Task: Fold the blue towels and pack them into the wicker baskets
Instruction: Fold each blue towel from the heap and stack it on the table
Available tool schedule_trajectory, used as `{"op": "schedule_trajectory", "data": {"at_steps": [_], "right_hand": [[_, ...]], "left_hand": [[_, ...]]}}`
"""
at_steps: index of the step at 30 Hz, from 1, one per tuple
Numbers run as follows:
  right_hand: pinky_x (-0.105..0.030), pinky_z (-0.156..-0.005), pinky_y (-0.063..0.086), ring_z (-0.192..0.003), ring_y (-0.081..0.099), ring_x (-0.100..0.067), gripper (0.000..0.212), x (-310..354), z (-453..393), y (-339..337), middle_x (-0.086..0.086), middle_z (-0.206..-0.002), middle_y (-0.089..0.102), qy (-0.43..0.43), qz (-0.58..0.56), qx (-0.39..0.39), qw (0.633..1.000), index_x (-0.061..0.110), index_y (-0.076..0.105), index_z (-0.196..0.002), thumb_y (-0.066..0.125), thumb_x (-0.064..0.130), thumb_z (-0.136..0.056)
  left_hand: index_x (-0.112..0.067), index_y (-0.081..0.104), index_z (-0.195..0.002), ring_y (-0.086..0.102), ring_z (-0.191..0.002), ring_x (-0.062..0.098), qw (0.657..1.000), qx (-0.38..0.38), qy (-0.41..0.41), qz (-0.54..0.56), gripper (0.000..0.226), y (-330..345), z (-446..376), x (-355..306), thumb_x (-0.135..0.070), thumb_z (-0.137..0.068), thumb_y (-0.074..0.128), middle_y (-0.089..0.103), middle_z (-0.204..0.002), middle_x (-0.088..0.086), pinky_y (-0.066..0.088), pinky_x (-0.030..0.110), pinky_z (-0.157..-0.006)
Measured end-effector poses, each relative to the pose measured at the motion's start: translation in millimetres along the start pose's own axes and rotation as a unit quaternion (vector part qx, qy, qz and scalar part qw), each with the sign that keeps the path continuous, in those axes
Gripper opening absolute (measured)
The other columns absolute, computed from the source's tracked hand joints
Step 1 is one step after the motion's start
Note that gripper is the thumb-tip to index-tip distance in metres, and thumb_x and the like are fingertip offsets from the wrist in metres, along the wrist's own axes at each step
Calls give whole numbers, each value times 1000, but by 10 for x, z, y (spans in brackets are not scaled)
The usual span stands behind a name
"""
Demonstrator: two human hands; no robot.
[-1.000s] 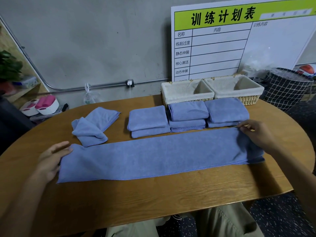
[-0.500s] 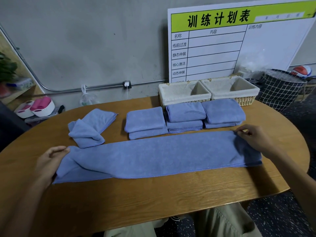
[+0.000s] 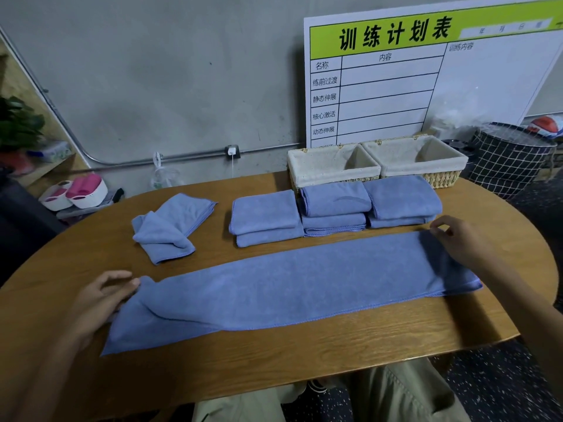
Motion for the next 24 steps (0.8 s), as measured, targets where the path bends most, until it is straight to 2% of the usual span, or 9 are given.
{"op": "schedule_trajectory", "data": {"at_steps": [2,4,6,10,14,16,20,22,24], "right_hand": [[-41,-66,50,-74,57,-30,11,29,4,-18,-12,-91,63,8,20,-7,1000,22,63,-104,56,30,-100],[-41,-66,52,-73,57,-28,14,46,15,-25,-10,-90,62,17,30,-7,999,25,60,-106,56,37,-100],[-38,-63,50,-73,57,-27,16,57,12,-29,-9,-91,61,23,33,-7,999,26,59,-107,56,39,-99],[-34,-56,44,-75,57,-29,19,84,-13,-20,-10,-94,63,26,48,-8,998,23,61,-110,56,38,-100],[-33,-54,45,-74,56,-28,22,127,-25,28,-11,-101,70,13,86,-14,996,20,62,-111,55,37,-100],[-30,-51,39,-73,53,-27,21,138,-9,42,-11,-101,70,13,111,-16,994,20,62,-112,53,35,-101],[-33,-54,45,-73,57,-31,21,76,-12,35,-13,-94,69,17,132,-36,990,22,64,-115,52,32,-102],[-34,-54,46,-74,59,-34,20,48,-21,49,-15,-92,67,19,132,-36,990,22,65,-115,51,29,-102],[-34,-54,46,-75,60,-36,20,32,-22,51,-15,-91,67,22,129,-42,991,22,65,-114,51,27,-102]], "left_hand": [[-18,66,-114,65,-88,25,999,-1,-21,36,25,13,-51,43,-21,-91,73,72,-100,10,51,39,-72],[-16,67,-114,63,-87,24,998,-16,-20,54,23,21,-96,42,-19,-91,72,70,-101,12,51,38,-75],[-14,68,-113,62,-90,21,998,-24,-7,61,22,34,-135,9,-17,-91,72,70,-103,10,49,37,-80],[-11,68,-114,60,-79,20,997,-19,-9,77,25,108,-206,-70,-15,-89,74,68,-91,11,48,32,-72],[-17,70,-104,67,-94,25,999,-6,-8,43,20,176,-304,-100,-15,-86,78,73,-101,9,53,40,-81],[-20,71,-100,67,-95,25,999,-23,6,34,16,168,-308,-115,-12,-87,76,73,-101,7,53,41,-81],[-20,71,-100,65,-101,24,991,-99,21,91,23,15,-335,-100,-1,-87,72,71,-106,12,52,35,-84],[-17,70,-105,62,-101,24,988,-107,12,113,26,-10,-345,-55,2,-87,70,69,-111,19,49,30,-80],[-17,70,-104,60,-100,25,991,-105,15,82,25,5,-338,-18,2,-88,69,68,-110,20,48,29,-77]]}}
Point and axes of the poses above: each hand's wrist, its own z-axis away from the middle knuckle, its own y-axis out of the palm, x = y × z, the point moved 10 cm from there along -z, towards the middle knuckle
